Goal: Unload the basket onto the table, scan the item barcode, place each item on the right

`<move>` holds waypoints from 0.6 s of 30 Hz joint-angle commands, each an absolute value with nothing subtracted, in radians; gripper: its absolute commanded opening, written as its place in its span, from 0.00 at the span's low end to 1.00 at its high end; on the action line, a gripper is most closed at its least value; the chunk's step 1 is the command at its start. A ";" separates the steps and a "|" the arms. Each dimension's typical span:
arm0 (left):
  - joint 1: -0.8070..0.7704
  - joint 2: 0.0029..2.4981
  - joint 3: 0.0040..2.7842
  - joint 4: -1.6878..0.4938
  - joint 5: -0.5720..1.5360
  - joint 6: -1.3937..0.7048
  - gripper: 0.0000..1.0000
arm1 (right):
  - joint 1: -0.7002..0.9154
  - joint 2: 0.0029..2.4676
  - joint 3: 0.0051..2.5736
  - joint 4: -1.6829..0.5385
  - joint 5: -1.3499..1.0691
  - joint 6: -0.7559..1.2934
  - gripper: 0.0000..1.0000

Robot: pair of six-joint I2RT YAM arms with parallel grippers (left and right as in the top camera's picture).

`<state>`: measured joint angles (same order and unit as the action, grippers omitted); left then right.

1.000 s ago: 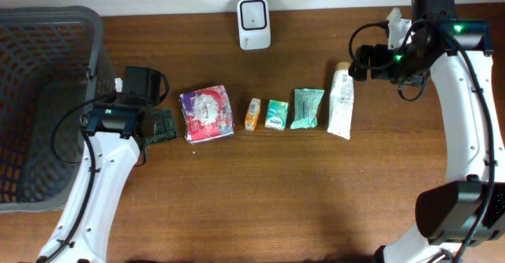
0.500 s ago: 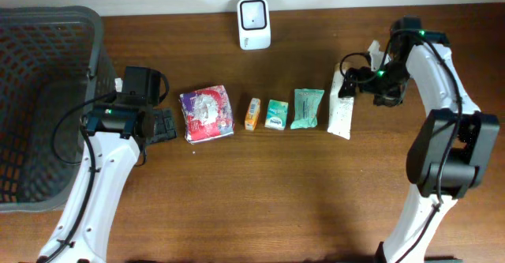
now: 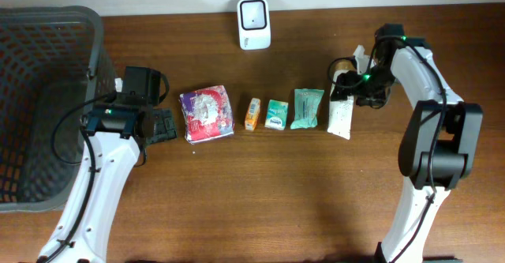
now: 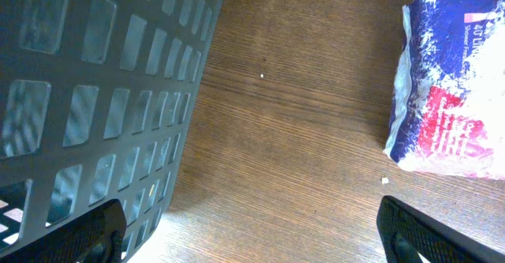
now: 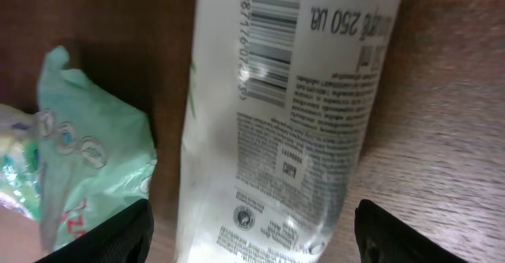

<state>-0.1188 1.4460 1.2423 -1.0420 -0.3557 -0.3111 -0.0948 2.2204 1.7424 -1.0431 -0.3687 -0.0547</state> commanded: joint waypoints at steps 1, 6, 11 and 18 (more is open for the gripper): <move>-0.115 1.444 1.240 -1.040 -0.355 -0.322 0.99 | -0.092 2.234 1.687 -1.012 -0.382 -0.017 0.75; -0.115 1.444 1.240 -1.040 -0.355 -0.322 0.99 | -0.091 2.234 1.641 -1.011 -0.423 -0.018 0.31; -0.115 1.444 1.240 -1.040 -0.355 -0.322 0.99 | -0.091 2.230 1.642 -1.032 -0.683 -0.022 0.05; -0.115 1.444 1.240 -1.040 -0.355 -0.322 0.99 | -0.091 2.225 1.644 -1.135 -0.649 -0.104 0.10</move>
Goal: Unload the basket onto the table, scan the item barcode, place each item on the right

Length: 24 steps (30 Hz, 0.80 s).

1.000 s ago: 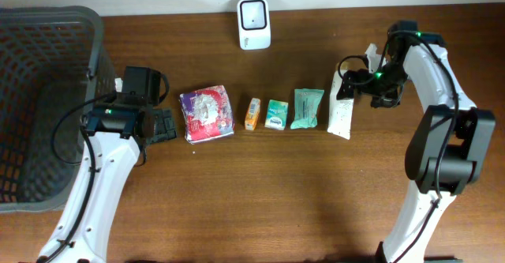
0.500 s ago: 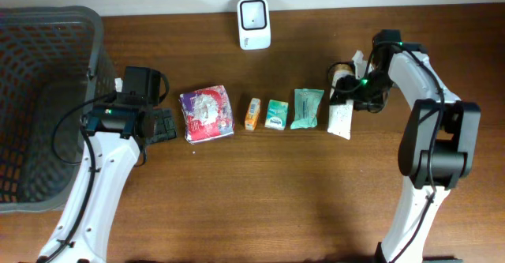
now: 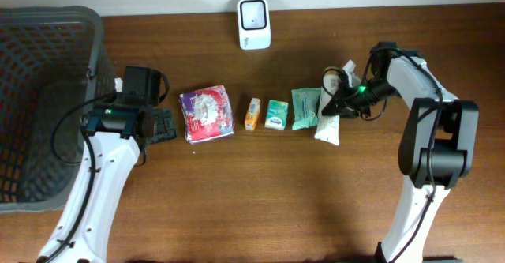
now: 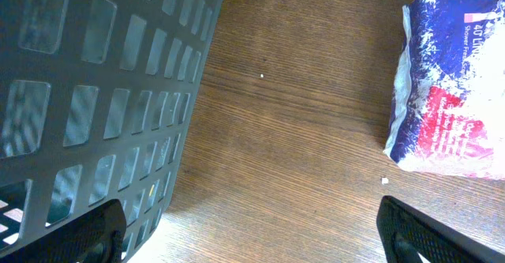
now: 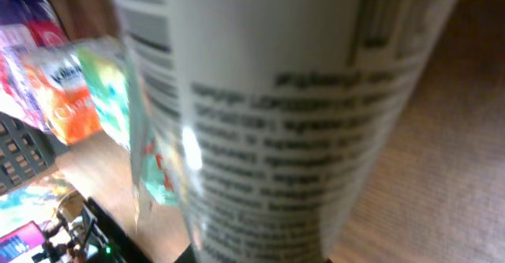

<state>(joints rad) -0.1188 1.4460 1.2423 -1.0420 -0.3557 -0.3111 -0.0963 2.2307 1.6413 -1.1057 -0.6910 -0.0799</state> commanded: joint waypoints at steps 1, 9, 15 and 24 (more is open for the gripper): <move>-0.115 1.444 1.240 -1.040 -0.355 -0.322 0.99 | -0.091 2.224 1.644 -1.157 -0.636 -0.104 0.10; -0.115 1.444 1.240 -1.040 -0.355 -0.322 0.99 | -0.030 2.072 1.644 -1.237 -0.931 -0.390 0.07; -0.115 1.444 1.240 -1.040 -0.355 -0.322 0.99 | 0.079 2.069 1.640 -1.177 -0.675 -0.247 0.07; -0.115 1.444 1.240 -1.040 -0.355 -0.322 0.99 | -0.054 2.067 1.704 -1.274 -0.322 0.016 0.04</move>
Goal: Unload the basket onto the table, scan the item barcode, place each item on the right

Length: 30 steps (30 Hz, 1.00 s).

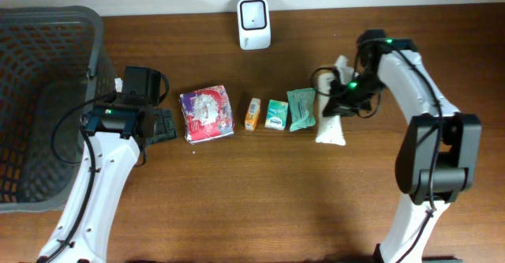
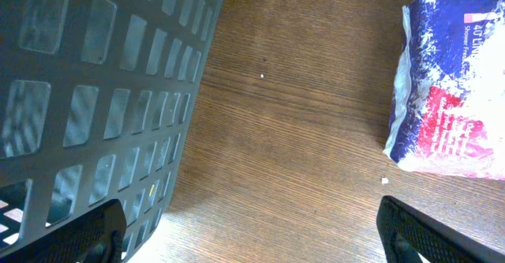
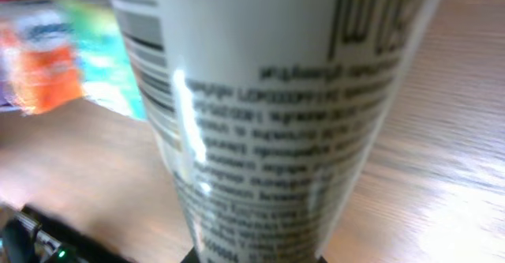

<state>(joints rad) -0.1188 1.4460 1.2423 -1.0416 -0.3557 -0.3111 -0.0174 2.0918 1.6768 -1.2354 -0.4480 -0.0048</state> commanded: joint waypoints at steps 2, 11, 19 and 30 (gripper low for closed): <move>-0.115 1.444 1.240 -1.040 -0.355 -0.322 0.99 | -0.052 2.067 1.701 -1.287 -0.218 0.016 0.15; -0.115 1.444 1.240 -1.040 -0.355 -0.322 0.99 | -0.046 2.067 1.587 -1.212 -0.179 0.049 0.29; -0.115 1.444 1.240 -1.040 -0.355 -0.322 0.99 | -0.119 2.067 1.744 -1.298 -0.346 -0.022 0.52; -0.115 1.444 1.240 -1.040 -0.355 -0.322 0.99 | -0.216 2.116 1.592 -1.135 -0.601 -0.133 0.71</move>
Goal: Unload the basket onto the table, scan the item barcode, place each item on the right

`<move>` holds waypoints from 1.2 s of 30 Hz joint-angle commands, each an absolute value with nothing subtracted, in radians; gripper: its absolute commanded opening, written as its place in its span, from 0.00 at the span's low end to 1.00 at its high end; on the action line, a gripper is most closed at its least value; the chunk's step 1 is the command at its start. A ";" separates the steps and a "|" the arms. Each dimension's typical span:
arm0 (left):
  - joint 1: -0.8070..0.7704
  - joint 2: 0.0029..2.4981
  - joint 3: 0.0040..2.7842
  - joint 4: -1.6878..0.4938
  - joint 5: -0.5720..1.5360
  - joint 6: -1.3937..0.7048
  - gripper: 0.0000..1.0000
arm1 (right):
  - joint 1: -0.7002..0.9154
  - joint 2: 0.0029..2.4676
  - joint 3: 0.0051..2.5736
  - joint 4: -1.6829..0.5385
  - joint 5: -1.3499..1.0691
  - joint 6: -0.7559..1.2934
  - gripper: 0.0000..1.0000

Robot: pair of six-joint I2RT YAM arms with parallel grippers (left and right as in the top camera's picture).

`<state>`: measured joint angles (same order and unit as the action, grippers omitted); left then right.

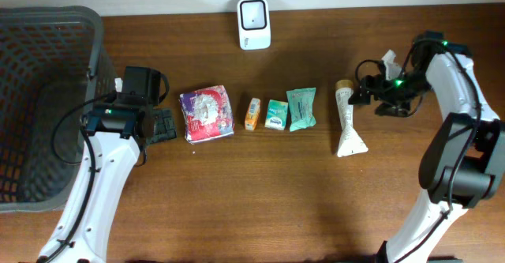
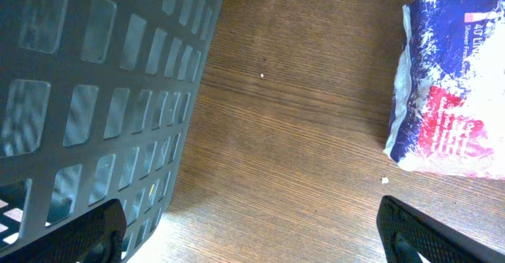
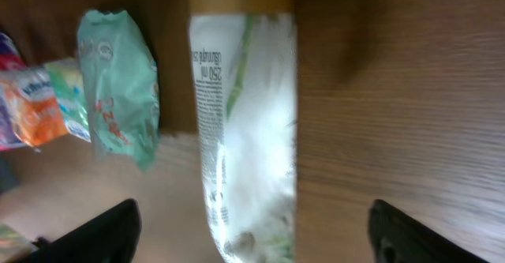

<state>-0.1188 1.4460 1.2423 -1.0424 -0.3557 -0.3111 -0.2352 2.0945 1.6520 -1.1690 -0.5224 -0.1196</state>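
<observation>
A white tube (image 1: 345,119) lies flat on the table with its tan cap toward the far edge and its crimped end toward the front. In the right wrist view the tube (image 3: 246,137) shows a green-printed face, and no barcode shows. My right gripper (image 1: 366,95) is open just right of the cap, its fingers (image 3: 93,233) standing wide on either side of the tube, apart from it. The white scanner (image 1: 254,24) stands at the far edge. My left gripper (image 1: 163,125) is open and empty beside the basket.
A row of items lies left of the tube: a green pack (image 1: 301,107), a teal box (image 1: 275,114), an orange packet (image 1: 252,113) and a purple-and-white packet (image 1: 207,113). A dark mesh basket (image 1: 43,97) fills the left side, close to my left gripper (image 2: 252,233).
My right gripper has let go of the tube and opened. The tube now lies flat farther right, away from the green pack, with its green-printed face up. The left arm has not moved.
The tube lay next to the green pack, barcode side up, under my open right gripper. Then the gripper was shut on it, tilted against the pack, then held it at the same spot. Now it lies released to the right, other face up.
</observation>
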 commanded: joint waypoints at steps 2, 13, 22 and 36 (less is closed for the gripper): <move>-0.115 1.444 1.240 -1.040 -0.355 -0.322 0.99 | -0.191 2.118 1.540 -1.088 -0.601 -0.134 0.40; -0.115 1.444 1.240 -1.040 -0.355 -0.322 0.99 | -0.009 2.093 1.531 -1.058 0.020 0.224 0.04; -0.115 1.444 1.240 -1.040 -0.355 -0.322 0.99 | 0.205 2.069 1.547 -1.073 0.221 0.342 0.06; -0.115 1.444 1.240 -1.040 -0.355 -0.322 0.99 | 0.325 2.099 1.762 -1.167 0.028 0.372 0.88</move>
<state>-0.1188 1.4460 1.2423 -1.0424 -0.3557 -0.3111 0.3252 2.0968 1.6127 -1.0809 0.0105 0.3740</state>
